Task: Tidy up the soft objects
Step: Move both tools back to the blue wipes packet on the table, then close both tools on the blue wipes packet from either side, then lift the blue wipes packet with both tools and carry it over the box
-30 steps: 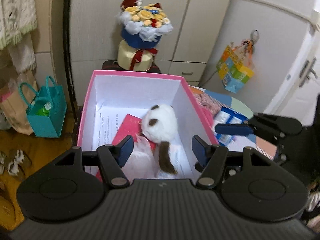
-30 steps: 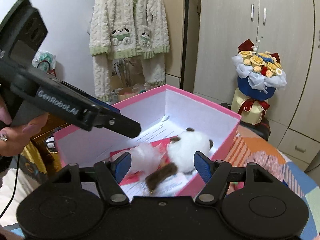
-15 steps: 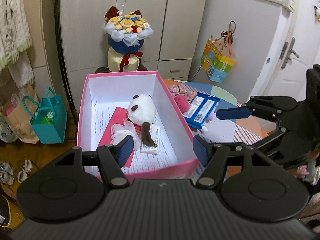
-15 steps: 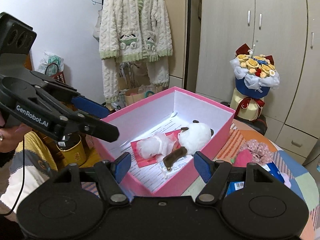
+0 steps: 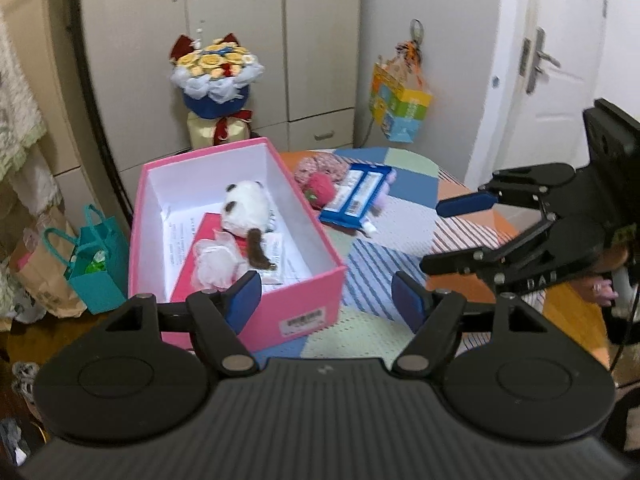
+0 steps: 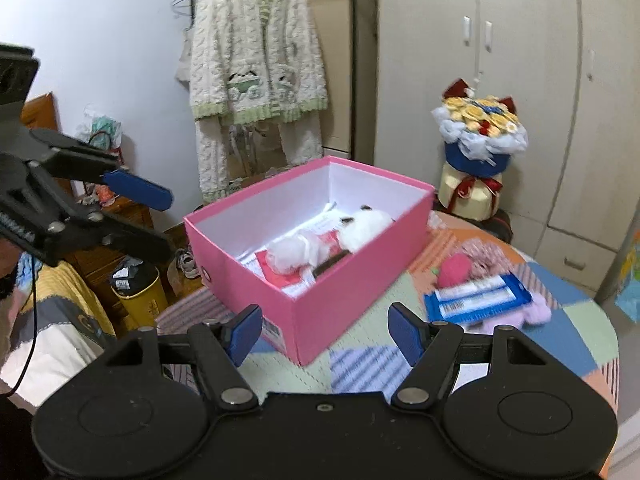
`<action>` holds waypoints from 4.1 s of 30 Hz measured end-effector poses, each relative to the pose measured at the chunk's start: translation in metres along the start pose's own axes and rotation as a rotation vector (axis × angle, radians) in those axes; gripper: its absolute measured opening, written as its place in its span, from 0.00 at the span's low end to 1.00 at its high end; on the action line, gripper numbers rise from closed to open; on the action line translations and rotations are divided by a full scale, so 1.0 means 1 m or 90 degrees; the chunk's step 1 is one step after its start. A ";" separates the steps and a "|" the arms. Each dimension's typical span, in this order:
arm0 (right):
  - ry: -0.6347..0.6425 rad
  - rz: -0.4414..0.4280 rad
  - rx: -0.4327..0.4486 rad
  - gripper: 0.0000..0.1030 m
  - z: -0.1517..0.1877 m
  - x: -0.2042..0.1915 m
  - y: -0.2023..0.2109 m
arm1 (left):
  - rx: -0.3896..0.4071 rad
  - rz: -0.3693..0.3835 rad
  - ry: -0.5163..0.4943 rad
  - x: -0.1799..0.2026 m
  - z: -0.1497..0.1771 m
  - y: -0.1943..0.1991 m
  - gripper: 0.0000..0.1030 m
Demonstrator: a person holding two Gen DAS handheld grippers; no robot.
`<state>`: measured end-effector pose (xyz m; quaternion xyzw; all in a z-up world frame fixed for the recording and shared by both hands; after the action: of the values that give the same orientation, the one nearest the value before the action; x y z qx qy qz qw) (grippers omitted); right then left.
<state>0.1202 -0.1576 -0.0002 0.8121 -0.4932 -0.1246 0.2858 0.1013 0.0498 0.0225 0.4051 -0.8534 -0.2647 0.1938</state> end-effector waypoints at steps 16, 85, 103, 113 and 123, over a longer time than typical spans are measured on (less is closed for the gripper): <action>-0.040 0.042 0.032 0.74 0.046 0.077 0.014 | -0.027 0.090 0.029 0.047 -0.026 -0.094 0.68; -0.098 0.013 -0.067 0.47 0.041 0.163 -0.118 | 0.016 0.016 0.421 0.001 -0.023 -0.268 0.44; -0.112 0.045 -0.131 0.55 0.080 0.104 -0.034 | -0.109 0.105 0.291 0.050 0.012 -0.207 0.44; -0.106 0.038 -0.157 0.57 0.088 0.065 0.008 | -0.139 0.155 0.290 0.060 0.035 -0.162 0.44; -0.010 0.036 -0.147 0.58 0.073 0.014 0.035 | -0.117 0.132 0.279 0.055 0.047 -0.106 0.44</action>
<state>0.0665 -0.2069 -0.0371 0.7587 -0.5005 -0.1786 0.3768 0.1051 -0.0361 -0.0729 0.3437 -0.8004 -0.2260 0.4361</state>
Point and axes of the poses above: each gripper's, at about its wrist camera, not at the fingertips, and y roughly against the way its jaws point, x to its right, z to its underside, the point moved 4 cm from there along -y, roughly the way its jaws point, and after that the axes turned 10 degrees about z, right-handed, at the moved point
